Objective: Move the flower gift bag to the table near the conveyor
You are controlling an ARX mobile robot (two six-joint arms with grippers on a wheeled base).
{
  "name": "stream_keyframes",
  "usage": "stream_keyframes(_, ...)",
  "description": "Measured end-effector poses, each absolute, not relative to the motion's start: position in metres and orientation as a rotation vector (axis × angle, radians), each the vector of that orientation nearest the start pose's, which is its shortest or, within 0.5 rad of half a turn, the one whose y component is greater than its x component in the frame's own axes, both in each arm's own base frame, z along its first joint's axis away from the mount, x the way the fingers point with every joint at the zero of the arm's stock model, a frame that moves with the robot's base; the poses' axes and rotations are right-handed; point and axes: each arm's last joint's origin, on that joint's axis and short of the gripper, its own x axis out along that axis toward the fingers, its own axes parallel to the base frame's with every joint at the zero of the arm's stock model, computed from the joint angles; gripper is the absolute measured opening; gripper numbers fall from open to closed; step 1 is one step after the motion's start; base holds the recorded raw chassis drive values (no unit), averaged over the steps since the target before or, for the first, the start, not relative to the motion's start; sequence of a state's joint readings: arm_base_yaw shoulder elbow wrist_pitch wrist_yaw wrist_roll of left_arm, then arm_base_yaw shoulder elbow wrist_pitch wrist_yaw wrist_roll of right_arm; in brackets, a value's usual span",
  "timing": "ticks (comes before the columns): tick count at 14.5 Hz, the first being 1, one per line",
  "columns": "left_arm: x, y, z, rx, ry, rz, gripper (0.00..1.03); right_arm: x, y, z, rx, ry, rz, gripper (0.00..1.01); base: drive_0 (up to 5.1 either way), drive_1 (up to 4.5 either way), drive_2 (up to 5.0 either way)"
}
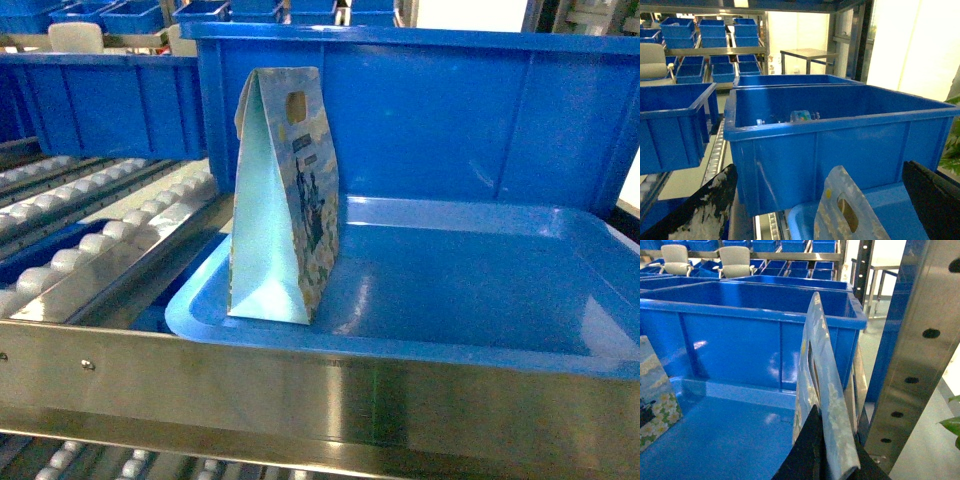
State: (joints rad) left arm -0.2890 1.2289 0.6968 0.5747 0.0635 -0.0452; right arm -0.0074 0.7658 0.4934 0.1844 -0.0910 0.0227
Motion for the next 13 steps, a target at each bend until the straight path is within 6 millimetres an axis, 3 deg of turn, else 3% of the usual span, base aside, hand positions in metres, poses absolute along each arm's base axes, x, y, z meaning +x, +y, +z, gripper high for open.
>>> stream_keyframes(3, 0.265, -0.086, 0.286, -0.050, -0.038, -0.368, 0.98, 0.177, 0.001, 0.272, 0.018, 0.070, 0.089, 0.02, 0.0, 0.00, 0.0)
stream_keyframes(5, 0.288, -0.106, 0.293, -0.053, -0.020, -0.388, 0.98, 0.177, 0.002, 0.272, 0.014, 0.070, 0.090, 0.02, 0.0, 0.00, 0.0)
stream_keyframes(9, 0.333, -0.143, 0.286, -0.047, 0.104, -0.326, 0.98, 0.177, 0.002, 0.272, 0.012, 0.070, 0.090, 0.02, 0.0, 0.00, 0.0)
stream_keyframes(13, 0.344, -0.171, 0.278, -0.017, 0.199, -0.300, 0.98, 0.177, 0.002, 0.272, 0.012, 0.071, 0.090, 0.02, 0.0, 0.00, 0.0)
